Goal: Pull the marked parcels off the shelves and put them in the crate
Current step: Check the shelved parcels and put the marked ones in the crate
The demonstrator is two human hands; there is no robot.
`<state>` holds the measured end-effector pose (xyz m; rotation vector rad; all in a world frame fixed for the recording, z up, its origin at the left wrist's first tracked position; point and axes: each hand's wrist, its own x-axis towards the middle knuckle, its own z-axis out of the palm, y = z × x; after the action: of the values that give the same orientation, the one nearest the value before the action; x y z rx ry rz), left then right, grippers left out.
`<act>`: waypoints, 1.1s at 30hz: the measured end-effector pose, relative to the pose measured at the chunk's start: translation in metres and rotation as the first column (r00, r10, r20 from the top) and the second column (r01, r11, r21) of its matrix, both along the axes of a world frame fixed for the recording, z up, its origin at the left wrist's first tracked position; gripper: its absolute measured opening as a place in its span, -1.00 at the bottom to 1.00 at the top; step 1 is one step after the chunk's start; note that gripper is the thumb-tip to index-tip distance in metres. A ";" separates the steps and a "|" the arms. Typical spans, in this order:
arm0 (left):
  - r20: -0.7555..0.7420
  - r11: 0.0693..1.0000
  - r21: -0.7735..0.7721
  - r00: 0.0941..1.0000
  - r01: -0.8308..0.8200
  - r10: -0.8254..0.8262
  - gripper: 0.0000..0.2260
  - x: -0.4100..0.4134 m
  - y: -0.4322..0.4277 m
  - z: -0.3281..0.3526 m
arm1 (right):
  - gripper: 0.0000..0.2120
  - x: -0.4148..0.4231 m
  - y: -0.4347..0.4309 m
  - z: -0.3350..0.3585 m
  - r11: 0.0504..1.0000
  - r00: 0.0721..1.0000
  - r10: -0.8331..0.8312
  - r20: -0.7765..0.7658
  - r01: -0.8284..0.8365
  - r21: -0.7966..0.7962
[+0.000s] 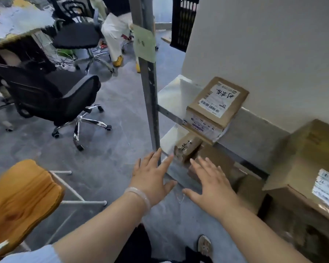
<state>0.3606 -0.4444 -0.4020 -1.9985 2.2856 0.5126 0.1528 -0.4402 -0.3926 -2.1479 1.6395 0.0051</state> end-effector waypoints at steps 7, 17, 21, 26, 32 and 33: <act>0.014 0.962 0.040 0.963 0.270 -0.271 -0.32 0.054 -0.079 -0.027 | -0.17 0.064 -0.020 -0.023 0.946 0.946 -0.325 0.016 0.325 -0.009; -0.091 0.905 0.229 0.934 0.358 -0.346 -0.33 0.023 -0.115 -0.136 | -0.19 0.057 -0.009 -0.109 0.848 0.851 -0.523 -0.032 0.524 0.074; -0.133 0.917 0.179 0.932 0.357 -0.337 -0.35 0.007 -0.137 -0.178 | -0.20 0.053 -0.023 -0.148 0.850 0.852 -0.524 -0.011 0.523 0.066; -0.136 0.928 0.195 0.946 0.316 -0.294 -0.37 -0.012 -0.159 -0.219 | -0.23 0.043 -0.035 -0.180 0.868 0.868 -0.496 0.023 0.495 0.044; -0.048 0.933 0.117 0.940 0.340 -0.337 -0.39 -0.047 -0.194 -0.250 | -0.24 0.026 -0.056 -0.213 0.878 0.879 -0.477 0.008 0.477 0.036; -0.035 0.938 0.120 0.945 0.326 -0.324 -0.38 -0.052 -0.199 -0.255 | -0.25 0.025 -0.059 -0.217 0.882 0.882 -0.471 0.007 0.471 0.031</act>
<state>0.3082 -0.6434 -0.6573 -1.5219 2.4551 0.6213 0.1781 -0.4988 -0.6096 -1.6688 2.0967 -0.1330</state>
